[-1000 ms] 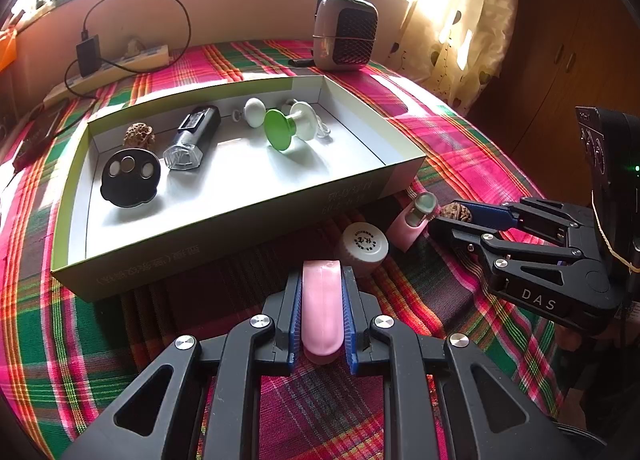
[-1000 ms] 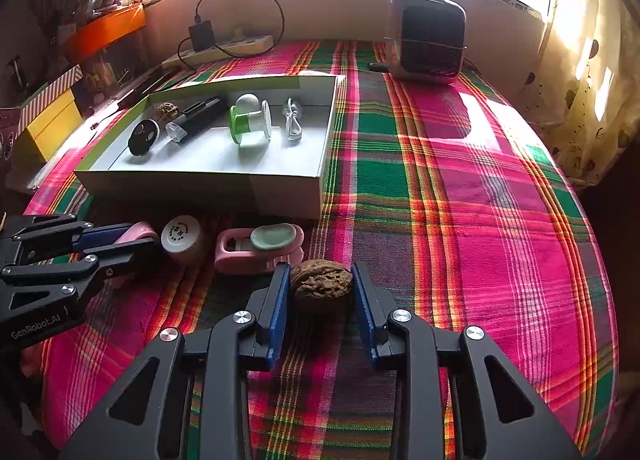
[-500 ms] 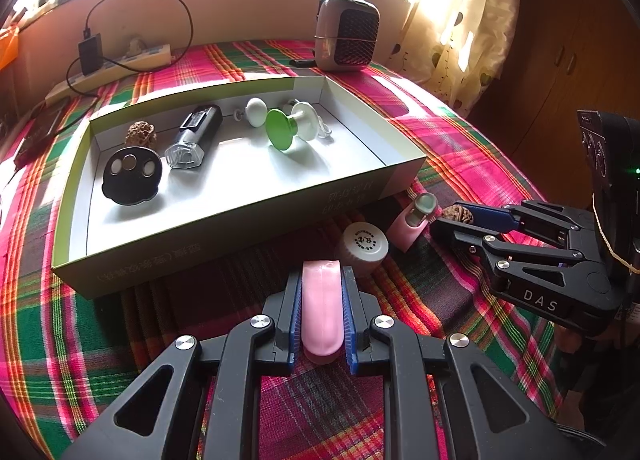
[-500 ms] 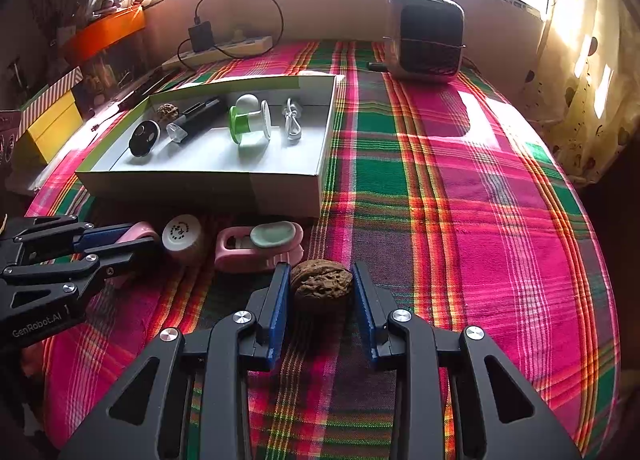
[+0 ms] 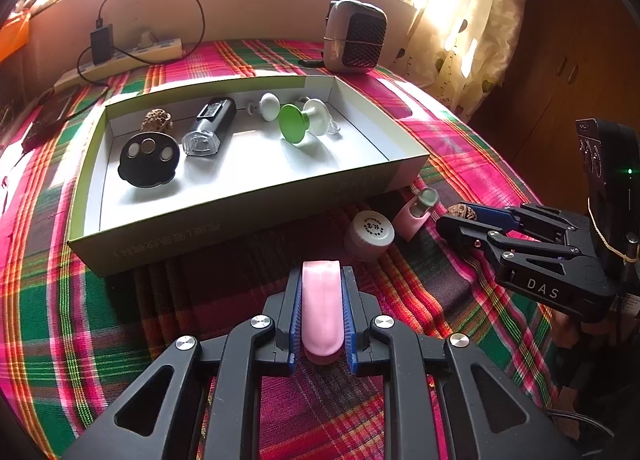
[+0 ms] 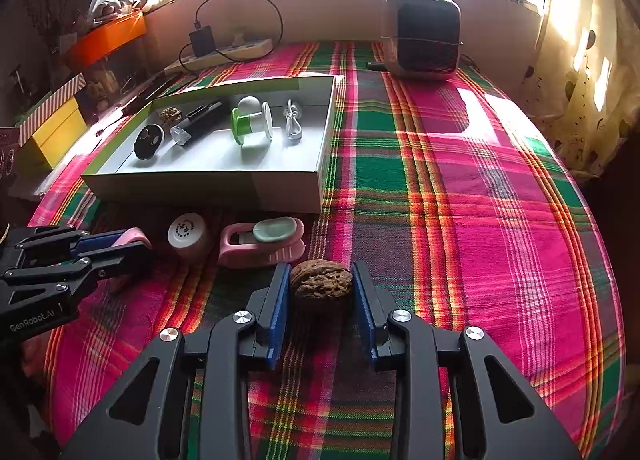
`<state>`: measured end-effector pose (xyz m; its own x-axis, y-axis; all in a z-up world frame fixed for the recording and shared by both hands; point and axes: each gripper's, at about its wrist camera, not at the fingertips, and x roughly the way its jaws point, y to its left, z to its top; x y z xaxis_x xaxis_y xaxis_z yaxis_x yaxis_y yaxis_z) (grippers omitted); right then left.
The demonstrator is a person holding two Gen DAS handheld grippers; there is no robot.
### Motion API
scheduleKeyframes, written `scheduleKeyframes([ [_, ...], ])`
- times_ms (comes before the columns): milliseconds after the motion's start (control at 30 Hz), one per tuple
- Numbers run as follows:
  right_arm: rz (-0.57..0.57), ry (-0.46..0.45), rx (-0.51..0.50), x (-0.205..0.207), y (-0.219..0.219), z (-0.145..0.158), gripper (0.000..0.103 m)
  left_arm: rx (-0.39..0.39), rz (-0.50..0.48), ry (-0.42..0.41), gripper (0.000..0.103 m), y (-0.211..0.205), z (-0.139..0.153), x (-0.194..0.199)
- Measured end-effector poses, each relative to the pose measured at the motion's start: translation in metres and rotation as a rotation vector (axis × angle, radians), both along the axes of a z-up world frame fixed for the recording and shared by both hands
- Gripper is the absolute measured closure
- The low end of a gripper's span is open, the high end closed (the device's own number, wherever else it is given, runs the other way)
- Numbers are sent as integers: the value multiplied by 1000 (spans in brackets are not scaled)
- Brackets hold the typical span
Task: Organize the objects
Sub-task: 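Grasp the pink clip with the left tool while the right tool grasps the walnut, then carry the walnut in the right tool while the left tool carries the pink clip over the box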
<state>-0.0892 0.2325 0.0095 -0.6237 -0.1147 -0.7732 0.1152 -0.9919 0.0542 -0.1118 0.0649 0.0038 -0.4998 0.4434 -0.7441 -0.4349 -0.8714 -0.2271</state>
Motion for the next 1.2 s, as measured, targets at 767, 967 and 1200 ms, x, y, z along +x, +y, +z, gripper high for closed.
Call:
scheduleKeyframes([
  [767, 52, 70, 2, 2, -13, 31, 71, -6, 49, 76, 87, -22, 32, 6],
  [967, 55, 88, 0, -1, -13, 39, 71, -3, 81, 81, 87, -34, 37, 1],
  [1200, 69, 86, -1, -4, -18, 40, 71, -8, 98, 89, 87, -39, 40, 1],
])
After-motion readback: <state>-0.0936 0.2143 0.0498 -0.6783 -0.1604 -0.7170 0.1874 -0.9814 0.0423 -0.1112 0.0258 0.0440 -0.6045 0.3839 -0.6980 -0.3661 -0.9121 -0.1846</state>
